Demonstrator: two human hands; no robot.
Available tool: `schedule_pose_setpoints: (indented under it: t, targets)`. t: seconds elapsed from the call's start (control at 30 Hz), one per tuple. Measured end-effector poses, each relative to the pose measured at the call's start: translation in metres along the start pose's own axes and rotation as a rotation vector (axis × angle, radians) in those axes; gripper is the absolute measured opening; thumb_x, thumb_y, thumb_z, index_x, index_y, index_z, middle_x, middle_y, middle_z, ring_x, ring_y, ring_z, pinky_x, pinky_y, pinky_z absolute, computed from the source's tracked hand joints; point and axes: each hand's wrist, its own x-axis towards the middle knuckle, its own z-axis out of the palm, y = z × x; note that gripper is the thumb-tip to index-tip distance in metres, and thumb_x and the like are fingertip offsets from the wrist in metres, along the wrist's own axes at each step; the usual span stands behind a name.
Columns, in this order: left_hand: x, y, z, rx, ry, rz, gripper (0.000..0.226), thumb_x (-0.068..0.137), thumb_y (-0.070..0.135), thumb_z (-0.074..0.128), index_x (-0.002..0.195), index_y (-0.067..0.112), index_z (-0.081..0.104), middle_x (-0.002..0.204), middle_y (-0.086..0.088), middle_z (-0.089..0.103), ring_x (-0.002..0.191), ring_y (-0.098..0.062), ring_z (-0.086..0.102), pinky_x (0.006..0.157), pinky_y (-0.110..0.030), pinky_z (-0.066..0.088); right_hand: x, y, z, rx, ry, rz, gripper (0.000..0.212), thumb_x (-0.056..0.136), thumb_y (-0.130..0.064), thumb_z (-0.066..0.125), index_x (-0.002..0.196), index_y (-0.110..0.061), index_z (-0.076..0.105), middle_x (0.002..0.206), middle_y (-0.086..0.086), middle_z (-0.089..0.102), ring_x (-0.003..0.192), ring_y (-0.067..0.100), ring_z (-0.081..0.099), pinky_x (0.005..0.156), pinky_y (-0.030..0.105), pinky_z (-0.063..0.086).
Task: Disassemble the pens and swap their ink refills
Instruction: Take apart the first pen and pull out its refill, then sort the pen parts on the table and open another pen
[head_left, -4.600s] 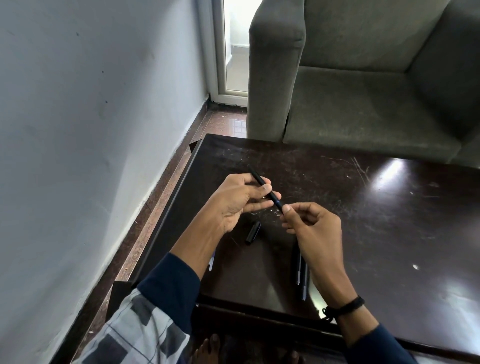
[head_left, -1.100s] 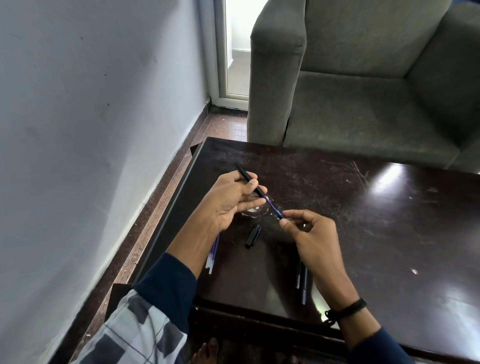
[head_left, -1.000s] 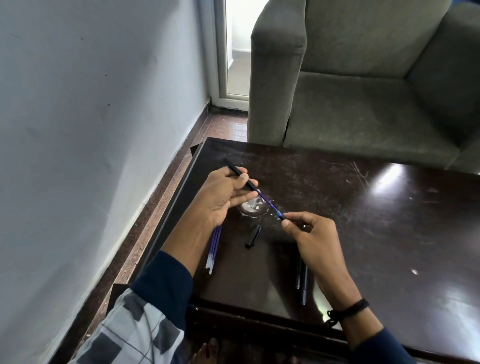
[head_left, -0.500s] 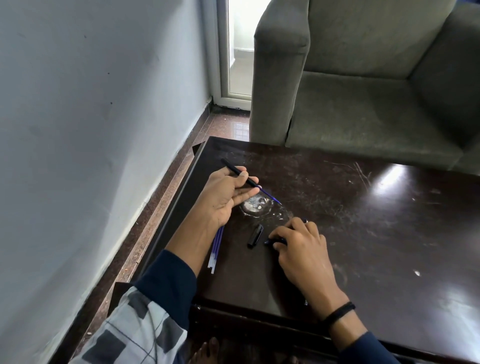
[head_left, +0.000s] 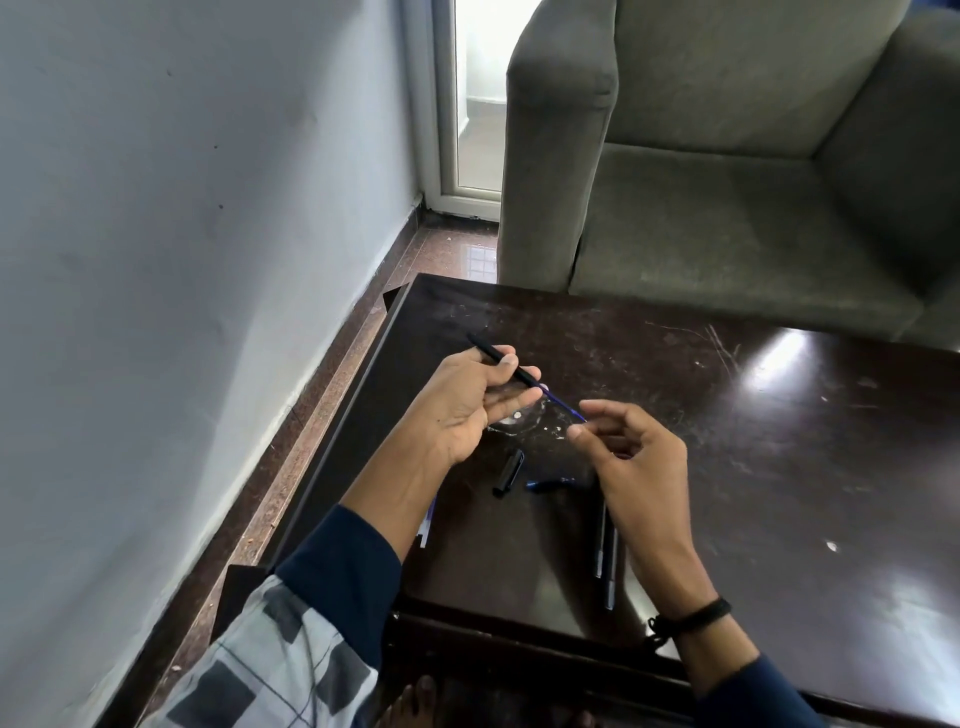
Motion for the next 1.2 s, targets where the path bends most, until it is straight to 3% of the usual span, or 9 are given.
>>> schedule_pose_setpoints:
  t: [0.1, 0.23, 0.47, 0.67, 0.8, 0.9, 1.0, 1.2]
  targets:
    - [-0.001, -0.001, 0.002, 0.001, -0.014, -0.024, 0.009, 0.103, -0.002, 0.054, 0.106, 0.003, 0.061, 0.093, -0.020, 0.074, 0.086, -0.027, 0.077, 0.067, -0.032, 0.065, 0.000, 0.001, 0.000, 0.036, 0.002, -0.016, 0.023, 0.088, -0.009, 0.080, 0.098, -0.029, 0.079, 0.087, -0.003, 0.077, 0.083, 0.017, 0.072, 0.081, 0.034, 0.061]
    - [-0.004, -0.001, 0.002, -0.001, -0.025, -0.043, 0.010, 0.103, -0.002, 0.054, 0.106, 0.003, 0.061, 0.095, -0.020, 0.073, 0.092, -0.029, 0.075, 0.067, -0.032, 0.065, 0.000, 0.002, 0.000, 0.060, -0.015, -0.013, 0.023, 0.088, -0.008, 0.080, 0.094, -0.030, 0.080, 0.088, -0.003, 0.078, 0.086, 0.021, 0.074, 0.082, 0.035, 0.061]
    - [-0.003, 0.000, 0.000, -0.038, -0.034, -0.055, 0.010, 0.103, 0.000, 0.055, 0.111, 0.002, 0.061, 0.095, -0.021, 0.074, 0.082, -0.027, 0.079, 0.067, -0.032, 0.064, 0.000, 0.000, 0.000, 0.201, -0.005, -0.008, 0.021, 0.087, -0.003, 0.080, 0.094, -0.022, 0.081, 0.086, 0.001, 0.080, 0.081, 0.014, 0.074, 0.074, 0.021, 0.057]
    - [0.000, 0.005, -0.005, -0.113, 0.013, -0.020, 0.006, 0.103, -0.001, 0.055, 0.107, 0.001, 0.060, 0.089, -0.020, 0.073, 0.076, -0.026, 0.078, 0.068, -0.031, 0.065, 0.003, 0.000, -0.004, 0.396, 0.066, 0.039, 0.014, 0.089, -0.002, 0.077, 0.098, -0.013, 0.080, 0.082, 0.005, 0.076, 0.076, 0.014, 0.068, 0.067, 0.020, 0.055]
    - [0.000, 0.000, -0.002, -0.136, 0.012, -0.041, 0.007, 0.101, -0.002, 0.057, 0.097, 0.002, 0.061, 0.091, -0.021, 0.072, 0.081, -0.028, 0.077, 0.066, -0.031, 0.065, 0.003, 0.000, -0.004, 0.567, 0.018, 0.121, 0.018, 0.086, 0.000, 0.077, 0.101, -0.010, 0.079, 0.084, 0.008, 0.073, 0.079, 0.018, 0.065, 0.067, 0.020, 0.053]
    - [-0.002, -0.003, 0.002, -0.136, -0.017, -0.065, 0.007, 0.102, -0.001, 0.056, 0.098, 0.002, 0.060, 0.084, -0.019, 0.074, 0.072, -0.029, 0.078, 0.074, -0.032, 0.065, 0.003, 0.000, -0.003, 0.609, 0.007, 0.137, 0.018, 0.085, 0.001, 0.076, 0.099, -0.010, 0.080, 0.080, 0.008, 0.072, 0.076, 0.016, 0.064, 0.066, 0.021, 0.052]
    - [-0.001, -0.002, 0.002, -0.133, -0.021, -0.067, 0.007, 0.103, 0.000, 0.055, 0.098, 0.002, 0.060, 0.081, -0.018, 0.075, 0.073, -0.032, 0.078, 0.073, -0.031, 0.065, 0.003, -0.003, -0.004, 0.623, 0.036, 0.122, 0.016, 0.089, 0.002, 0.073, 0.097, -0.010, 0.079, 0.076, 0.004, 0.073, 0.072, 0.013, 0.065, 0.064, 0.020, 0.053]
    - [0.000, 0.002, -0.004, -0.147, -0.003, -0.062, 0.006, 0.102, -0.002, 0.056, 0.099, 0.001, 0.061, 0.084, -0.021, 0.076, 0.081, -0.037, 0.078, 0.068, -0.031, 0.065, 0.005, -0.011, -0.010, 0.669, 0.111, 0.100, 0.008, 0.096, -0.004, 0.067, 0.100, -0.009, 0.073, 0.109, 0.012, 0.079, 0.089, 0.019, 0.074, 0.068, 0.022, 0.058]
